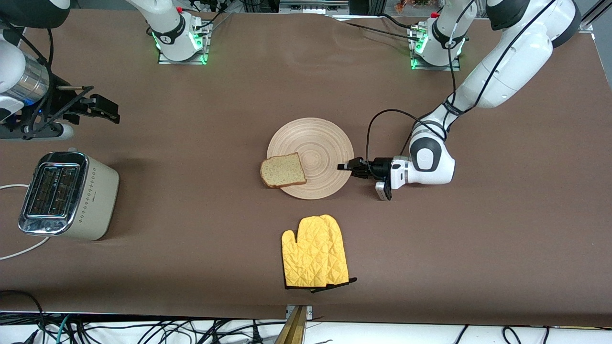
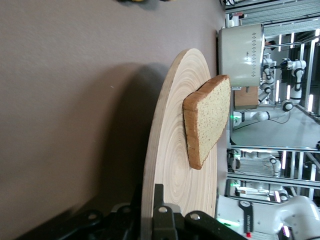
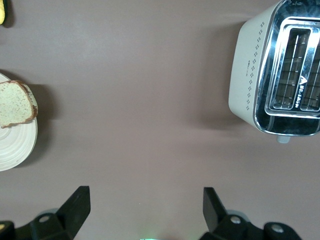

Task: Move plate and put bread in toaster
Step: 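Release the plate with the left gripper while the right gripper approaches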

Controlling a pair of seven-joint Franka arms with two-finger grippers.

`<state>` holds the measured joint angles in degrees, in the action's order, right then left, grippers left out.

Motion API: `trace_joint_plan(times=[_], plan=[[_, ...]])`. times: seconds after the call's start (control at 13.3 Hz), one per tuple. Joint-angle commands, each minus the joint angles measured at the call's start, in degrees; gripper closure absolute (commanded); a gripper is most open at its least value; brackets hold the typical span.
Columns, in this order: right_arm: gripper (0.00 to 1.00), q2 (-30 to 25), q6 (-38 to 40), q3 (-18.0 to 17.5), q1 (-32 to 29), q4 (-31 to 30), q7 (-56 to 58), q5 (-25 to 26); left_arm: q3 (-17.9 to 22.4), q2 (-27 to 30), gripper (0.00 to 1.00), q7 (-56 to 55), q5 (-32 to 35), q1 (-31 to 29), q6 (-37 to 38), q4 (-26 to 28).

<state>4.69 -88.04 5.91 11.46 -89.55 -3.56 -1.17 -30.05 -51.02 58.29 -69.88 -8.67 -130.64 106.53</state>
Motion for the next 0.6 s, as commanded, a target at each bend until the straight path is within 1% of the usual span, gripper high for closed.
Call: trace_joint_plan(times=[0.0,0.07,0.15,0.22,0.3,0.52], plan=[[0.0,0.3,-1.3,-0.4,0.0,-0.4,0.8,-0.8,0.0,-0.8,1.0,4.3,-2.4,0.6,-0.4,-1.7],[0.0,0.5,-1.5,-0.6,0.1,-0.5,0.7,-0.8,0.0,-0.8,1.0,4.3,-2.4,0.6,-0.4,-1.7],[0.0,0.6,-1.7,-0.7,0.1,-0.5,0.7,-0.9,0.0,-0.8,0.89,4.3,-2.4,0.6,-0.4,-1.7],[0.0,0.7,-1.9,-0.7,0.1,-0.5,0.7,-1.9,0.0,-0.8,0.27,4.3,-2.5,0.6,-0.4,-1.7],[0.0,1.2,-2.0,-0.7,0.1,-0.4,0.8,-3.5,0.0,-0.7,0.0,4.3,-2.6,0.5,-0.4,-1.7],[0.0,2.0,-3.8,-0.7,0.8,-0.4,0.8,-7.0,0.1,-0.1,0.0,3.6,-2.1,-0.2,-0.3,-1.7]])
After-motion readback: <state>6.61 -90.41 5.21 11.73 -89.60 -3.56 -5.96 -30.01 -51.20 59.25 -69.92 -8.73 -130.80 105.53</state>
